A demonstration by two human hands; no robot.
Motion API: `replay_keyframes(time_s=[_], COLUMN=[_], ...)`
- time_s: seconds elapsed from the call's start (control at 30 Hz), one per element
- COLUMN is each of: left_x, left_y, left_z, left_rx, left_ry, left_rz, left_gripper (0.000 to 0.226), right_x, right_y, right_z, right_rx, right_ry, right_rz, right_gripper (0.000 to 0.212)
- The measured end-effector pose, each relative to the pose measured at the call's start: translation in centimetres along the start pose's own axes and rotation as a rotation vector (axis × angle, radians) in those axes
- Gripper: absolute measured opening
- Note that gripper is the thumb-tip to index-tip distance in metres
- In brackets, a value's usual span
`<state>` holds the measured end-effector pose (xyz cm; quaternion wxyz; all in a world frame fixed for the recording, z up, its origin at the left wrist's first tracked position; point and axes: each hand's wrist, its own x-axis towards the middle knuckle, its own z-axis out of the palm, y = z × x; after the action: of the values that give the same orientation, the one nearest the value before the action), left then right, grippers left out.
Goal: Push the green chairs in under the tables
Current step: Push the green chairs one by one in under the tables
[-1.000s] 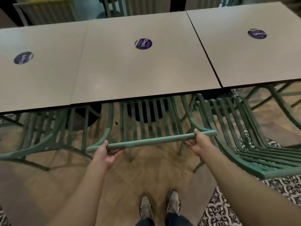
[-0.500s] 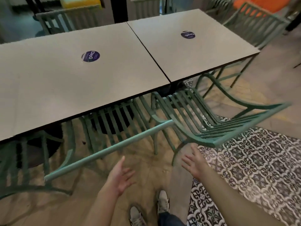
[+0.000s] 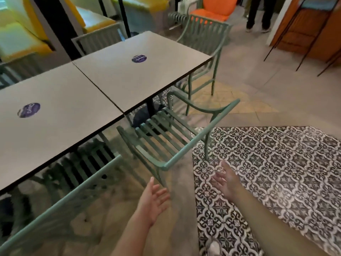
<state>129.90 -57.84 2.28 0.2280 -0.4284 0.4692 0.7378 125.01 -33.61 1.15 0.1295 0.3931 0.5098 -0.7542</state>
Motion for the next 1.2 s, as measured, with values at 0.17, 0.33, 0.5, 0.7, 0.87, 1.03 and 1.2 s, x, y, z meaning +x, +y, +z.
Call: replay_keyframes(time_s=[0.17,0.33,0.5,0.7,0.87,1.03,1.2], left_x=[1.6,4.5,8.8,12.6,12.1,12.6,12.9], left_y=[-2.3,-0.3,1.9,3.2,4.4,5.5,5.1], left_z=[9.7,15.2,17.1,18.3,18.4,18.4,20.7], left_rx=[-0.157,-0.394,-0.726,-0.99,-1.022,-1.042,-1.02], left_ry=[-0.039,0.058,0.23,0.43,0.53,0.72,0.854], left_rz=[-0.035,-0.032,0.03,0.103,0.069,0.054,0.011], left_gripper=[0.079,0.083,0.071,0.057,0.027,0.024,0.025], right_x=[3.2,7.5,13.1,20.2,24.2,26.8,28.6], right_y=[-6.2,-11.4,-15.6,-21.0,-23.7,-23.7,-24.8], right_z=[-6.7,-7.4,-3.3,0.8,3.3,5.0,4.2], right_rx=[-0.017,-0.018,-0.081,-0.144,-0.115,-0.104,-0.145], right_ry=[-0.018,-0.025,-0.122,-0.154,-0.07,0.071,0.076], right_rz=[-0.018,0.01,0.05,0.124,0.28,0.326,0.369], right_gripper=[0.062,0.065,0.061,0.04,0.034,0.015,0.022])
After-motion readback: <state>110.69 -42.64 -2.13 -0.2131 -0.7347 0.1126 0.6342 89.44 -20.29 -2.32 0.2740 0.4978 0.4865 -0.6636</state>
